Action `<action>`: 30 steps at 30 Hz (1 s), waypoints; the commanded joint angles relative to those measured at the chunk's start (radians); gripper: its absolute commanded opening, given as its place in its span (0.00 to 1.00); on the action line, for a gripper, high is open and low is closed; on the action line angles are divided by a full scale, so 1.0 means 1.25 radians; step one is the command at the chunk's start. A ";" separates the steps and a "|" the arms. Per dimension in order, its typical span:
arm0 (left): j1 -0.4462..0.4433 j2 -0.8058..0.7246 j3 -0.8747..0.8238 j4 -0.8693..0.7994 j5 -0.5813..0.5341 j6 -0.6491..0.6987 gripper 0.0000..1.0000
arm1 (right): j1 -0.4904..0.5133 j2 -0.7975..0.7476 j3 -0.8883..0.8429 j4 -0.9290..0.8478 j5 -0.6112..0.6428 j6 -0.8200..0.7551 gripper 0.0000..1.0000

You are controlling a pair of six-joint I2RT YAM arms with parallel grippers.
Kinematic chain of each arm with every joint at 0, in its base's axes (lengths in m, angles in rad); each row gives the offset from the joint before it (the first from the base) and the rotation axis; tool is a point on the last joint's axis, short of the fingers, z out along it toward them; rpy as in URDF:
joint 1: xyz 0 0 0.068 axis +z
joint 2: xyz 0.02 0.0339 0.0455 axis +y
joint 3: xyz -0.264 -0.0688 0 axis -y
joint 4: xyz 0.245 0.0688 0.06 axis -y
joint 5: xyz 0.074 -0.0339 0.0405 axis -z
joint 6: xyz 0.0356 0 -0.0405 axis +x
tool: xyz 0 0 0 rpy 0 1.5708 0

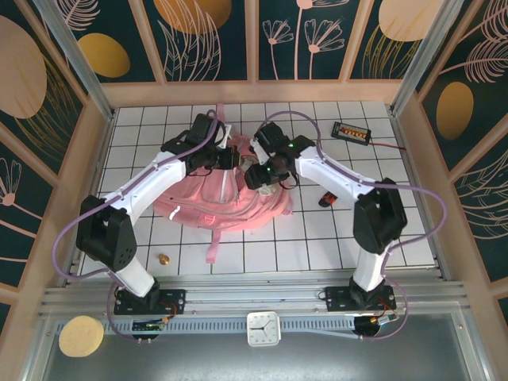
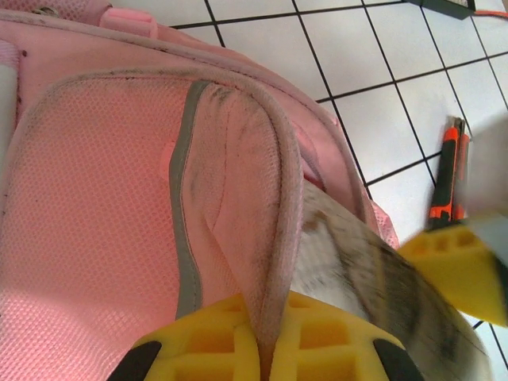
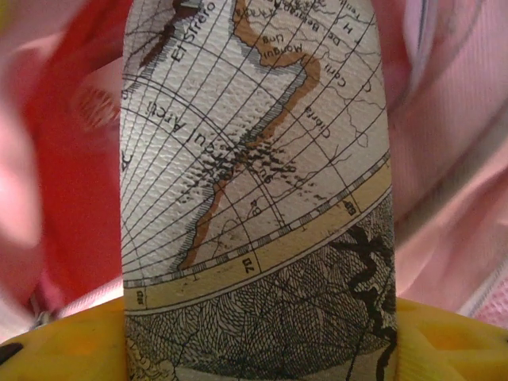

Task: Pack the student bag

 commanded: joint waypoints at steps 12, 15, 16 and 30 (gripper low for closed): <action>-0.052 -0.065 0.008 0.054 -0.001 -0.058 0.00 | -0.021 0.106 0.121 0.133 -0.218 0.103 0.69; -0.052 -0.061 -0.007 0.065 0.001 -0.069 0.00 | -0.026 0.088 0.085 0.201 -0.250 0.130 0.77; -0.052 -0.060 -0.010 0.068 0.001 -0.072 0.00 | -0.029 0.078 0.070 0.220 -0.261 0.138 0.84; -0.051 -0.029 0.019 0.049 -0.022 -0.064 0.00 | -0.108 -0.122 -0.250 0.473 -0.425 0.241 0.71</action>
